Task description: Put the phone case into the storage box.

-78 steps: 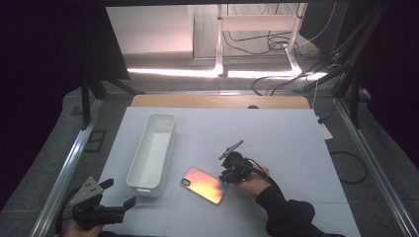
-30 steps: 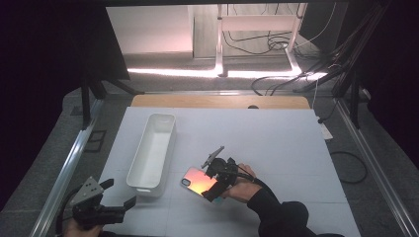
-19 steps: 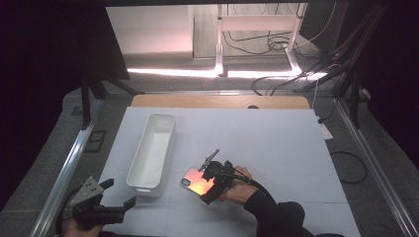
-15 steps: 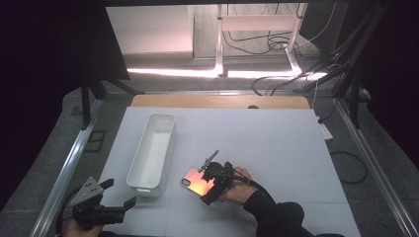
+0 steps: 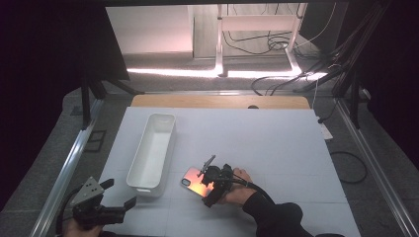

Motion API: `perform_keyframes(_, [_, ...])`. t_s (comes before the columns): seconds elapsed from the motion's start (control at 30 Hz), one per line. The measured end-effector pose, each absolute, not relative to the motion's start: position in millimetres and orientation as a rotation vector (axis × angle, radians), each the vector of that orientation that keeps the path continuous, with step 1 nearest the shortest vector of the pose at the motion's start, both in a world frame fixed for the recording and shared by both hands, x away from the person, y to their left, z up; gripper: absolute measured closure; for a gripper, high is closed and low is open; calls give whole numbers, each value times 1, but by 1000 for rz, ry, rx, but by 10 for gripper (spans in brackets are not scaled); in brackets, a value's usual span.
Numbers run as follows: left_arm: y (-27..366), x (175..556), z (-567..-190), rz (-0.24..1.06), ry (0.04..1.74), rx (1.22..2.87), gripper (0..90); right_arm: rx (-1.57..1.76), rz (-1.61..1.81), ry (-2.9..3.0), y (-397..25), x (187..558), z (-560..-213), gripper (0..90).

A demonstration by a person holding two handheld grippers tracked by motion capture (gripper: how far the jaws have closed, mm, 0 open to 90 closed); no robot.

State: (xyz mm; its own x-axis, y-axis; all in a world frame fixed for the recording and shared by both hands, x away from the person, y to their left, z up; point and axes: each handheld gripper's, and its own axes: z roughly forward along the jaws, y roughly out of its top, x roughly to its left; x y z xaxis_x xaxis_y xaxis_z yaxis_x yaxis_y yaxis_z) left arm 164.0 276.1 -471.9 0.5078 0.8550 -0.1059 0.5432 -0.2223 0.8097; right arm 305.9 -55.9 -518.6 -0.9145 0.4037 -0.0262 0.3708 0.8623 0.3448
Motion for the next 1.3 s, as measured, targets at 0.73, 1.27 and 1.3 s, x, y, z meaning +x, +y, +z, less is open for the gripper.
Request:
perform_keyframes(0.73, [276,164,-472,469,1152,1905,19,600,567,2955,-65,306,-512,171])
perform_keyframes(1.27, [280,165,-472,452,1178,1866,6,628,712,2906,-81,307,-495,170])
perform_keyframes(1.3, [280,165,-472,446,1178,1861,6,629,718,2902,-82,307,-494,170])
